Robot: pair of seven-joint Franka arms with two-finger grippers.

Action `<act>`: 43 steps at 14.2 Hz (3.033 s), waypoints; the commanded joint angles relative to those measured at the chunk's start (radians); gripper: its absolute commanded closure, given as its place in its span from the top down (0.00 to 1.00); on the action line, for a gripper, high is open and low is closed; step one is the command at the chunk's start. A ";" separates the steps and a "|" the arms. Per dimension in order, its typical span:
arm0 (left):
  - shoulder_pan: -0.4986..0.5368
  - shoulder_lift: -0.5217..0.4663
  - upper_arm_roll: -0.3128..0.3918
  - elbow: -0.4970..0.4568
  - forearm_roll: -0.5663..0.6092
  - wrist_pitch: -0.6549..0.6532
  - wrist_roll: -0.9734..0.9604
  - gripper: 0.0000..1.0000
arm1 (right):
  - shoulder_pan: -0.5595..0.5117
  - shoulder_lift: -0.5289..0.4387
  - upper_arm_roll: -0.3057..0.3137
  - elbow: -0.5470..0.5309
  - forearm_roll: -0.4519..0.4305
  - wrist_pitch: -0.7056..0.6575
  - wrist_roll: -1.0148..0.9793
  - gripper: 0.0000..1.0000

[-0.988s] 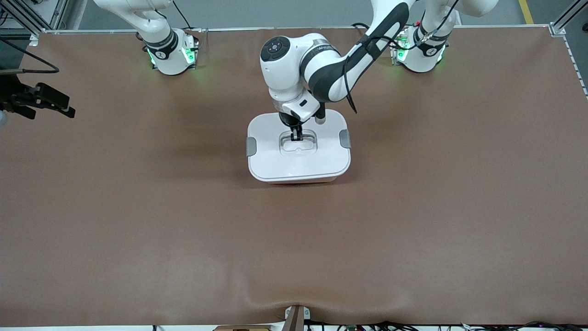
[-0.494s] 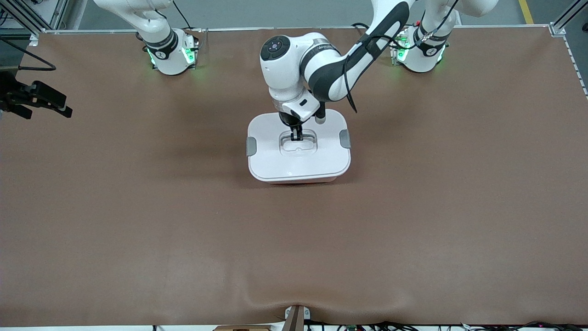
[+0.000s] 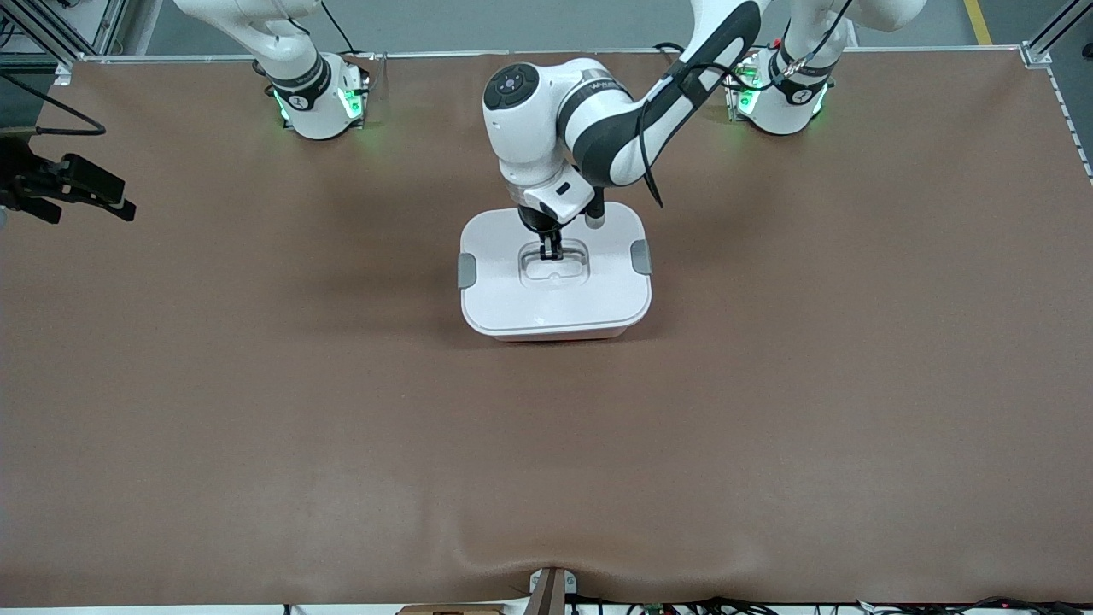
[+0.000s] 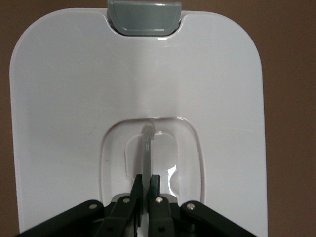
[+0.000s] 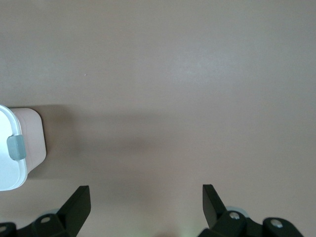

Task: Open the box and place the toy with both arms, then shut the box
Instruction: 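Lower the lid onto the box with the left gripper and press it down, then open the left gripper and release the lid handle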

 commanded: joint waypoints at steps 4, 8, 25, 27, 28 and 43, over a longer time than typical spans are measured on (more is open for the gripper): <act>0.006 -0.071 -0.010 -0.059 0.014 0.003 -0.065 0.00 | -0.005 0.011 0.006 0.017 -0.018 0.016 0.002 1.00; -0.007 -0.059 -0.010 -0.091 0.018 0.027 -0.065 0.00 | -0.005 0.012 0.006 0.017 -0.020 0.016 0.002 1.00; 0.055 -0.050 -0.004 -0.098 0.020 0.070 -0.039 0.00 | -0.009 0.015 0.006 0.017 -0.020 0.007 -0.001 1.00; 0.073 -0.044 -0.001 -0.081 -0.019 0.070 -0.040 0.00 | -0.014 0.012 0.006 0.017 -0.022 0.013 -0.001 1.00; 0.072 -0.036 -0.001 -0.081 -0.019 0.070 -0.049 0.00 | -0.014 0.015 0.006 0.017 -0.022 0.013 -0.001 1.00; 0.073 -0.010 -0.010 -0.042 -0.028 0.066 -0.077 0.53 | -0.016 0.015 0.004 0.017 -0.022 0.013 -0.001 1.00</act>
